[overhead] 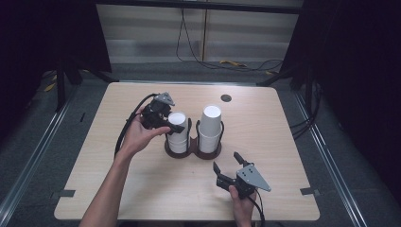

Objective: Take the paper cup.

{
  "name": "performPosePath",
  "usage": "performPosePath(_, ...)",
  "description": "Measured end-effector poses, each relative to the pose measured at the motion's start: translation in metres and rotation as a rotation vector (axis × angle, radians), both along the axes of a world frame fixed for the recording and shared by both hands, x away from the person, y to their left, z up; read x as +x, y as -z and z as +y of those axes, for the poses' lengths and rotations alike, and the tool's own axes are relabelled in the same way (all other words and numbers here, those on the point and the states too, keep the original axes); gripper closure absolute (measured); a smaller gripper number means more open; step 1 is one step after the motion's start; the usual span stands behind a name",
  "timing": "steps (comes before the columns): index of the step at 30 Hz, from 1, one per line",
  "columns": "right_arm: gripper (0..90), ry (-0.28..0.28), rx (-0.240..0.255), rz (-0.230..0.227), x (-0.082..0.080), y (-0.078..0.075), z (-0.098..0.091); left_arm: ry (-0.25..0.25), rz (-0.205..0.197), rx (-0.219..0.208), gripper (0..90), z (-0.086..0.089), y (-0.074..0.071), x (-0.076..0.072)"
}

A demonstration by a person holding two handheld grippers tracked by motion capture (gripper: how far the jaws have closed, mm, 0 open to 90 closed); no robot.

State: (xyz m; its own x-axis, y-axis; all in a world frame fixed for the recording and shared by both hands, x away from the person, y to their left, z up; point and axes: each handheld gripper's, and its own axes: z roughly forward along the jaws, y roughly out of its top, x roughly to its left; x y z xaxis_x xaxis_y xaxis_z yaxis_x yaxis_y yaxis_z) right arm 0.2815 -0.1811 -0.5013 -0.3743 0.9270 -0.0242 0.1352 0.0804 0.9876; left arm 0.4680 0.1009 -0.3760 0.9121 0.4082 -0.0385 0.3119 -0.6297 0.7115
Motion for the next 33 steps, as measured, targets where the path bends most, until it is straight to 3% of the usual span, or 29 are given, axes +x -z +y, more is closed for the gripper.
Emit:
performPosePath(4,17.4,0.0,0.0,0.0,0.0,0.0,0.0,-0.003,-0.011,-0.004,32.1,0.001,-0.003,-0.001)
performPosePath(9,17.4,-0.002,0.002,0.003,0.0,0.0,0.0,0.003,-0.027,-0.048,32.3,0.005,-0.007,-0.005)
performPosePath(12,17.4,-0.002,0.003,0.004,0.0,0.0,0.0,0.009,-0.035,-0.032,32.4,0.006,-0.008,-0.005)
performPosePath(21,17.4,-0.002,0.003,0.005,0.0,0.0,0.0,-0.022,-0.038,-0.088,32.6,0.013,-0.016,-0.007)
performPosePath(33,17.4,-0.003,0.001,0.005,0.0,0.0,0.0,-0.027,-0.083,-0.132,32.8,0.02,-0.03,-0.012)
